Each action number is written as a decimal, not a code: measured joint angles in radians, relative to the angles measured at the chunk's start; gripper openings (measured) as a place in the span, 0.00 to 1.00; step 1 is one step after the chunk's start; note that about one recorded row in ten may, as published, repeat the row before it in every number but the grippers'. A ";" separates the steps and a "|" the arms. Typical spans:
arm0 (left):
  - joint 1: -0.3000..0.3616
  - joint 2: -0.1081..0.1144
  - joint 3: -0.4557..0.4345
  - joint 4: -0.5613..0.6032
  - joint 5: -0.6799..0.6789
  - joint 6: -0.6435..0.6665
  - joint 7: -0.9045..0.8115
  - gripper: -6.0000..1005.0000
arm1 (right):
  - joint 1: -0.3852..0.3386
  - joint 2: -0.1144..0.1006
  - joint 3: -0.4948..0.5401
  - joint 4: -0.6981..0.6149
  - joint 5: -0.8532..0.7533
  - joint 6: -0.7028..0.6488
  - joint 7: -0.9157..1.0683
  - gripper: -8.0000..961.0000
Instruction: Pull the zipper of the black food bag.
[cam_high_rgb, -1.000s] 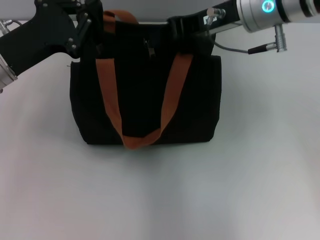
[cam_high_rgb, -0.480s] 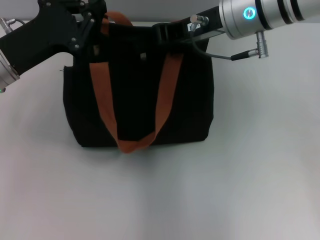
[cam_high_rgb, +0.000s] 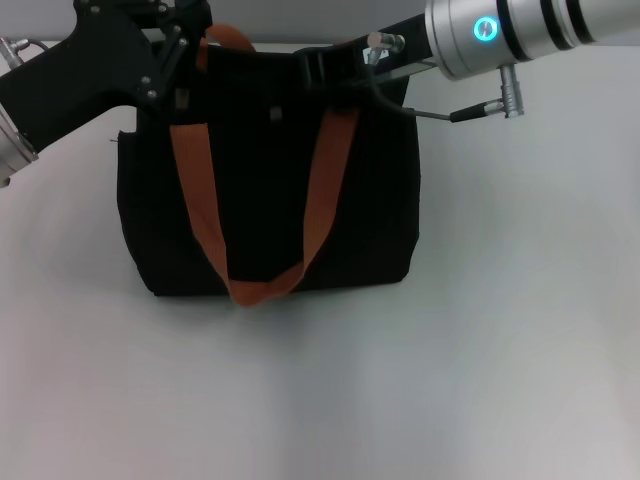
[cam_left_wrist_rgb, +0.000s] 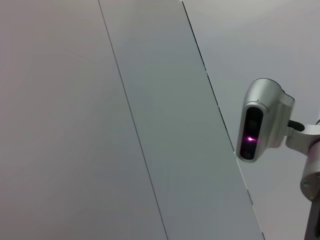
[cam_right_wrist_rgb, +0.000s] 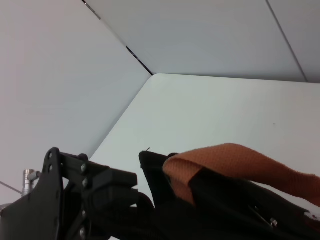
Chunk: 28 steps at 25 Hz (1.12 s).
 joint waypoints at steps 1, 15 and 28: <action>0.001 0.000 0.000 0.000 0.000 0.002 0.000 0.04 | 0.003 0.000 -0.003 -0.001 -0.002 0.002 0.003 0.18; 0.013 0.001 -0.013 0.000 -0.002 0.022 0.000 0.04 | 0.004 -0.001 -0.012 -0.091 -0.077 -0.032 0.080 0.10; 0.036 0.003 -0.014 0.006 -0.036 0.026 -0.013 0.04 | -0.028 -0.005 0.049 -0.160 -0.126 -0.104 0.082 0.02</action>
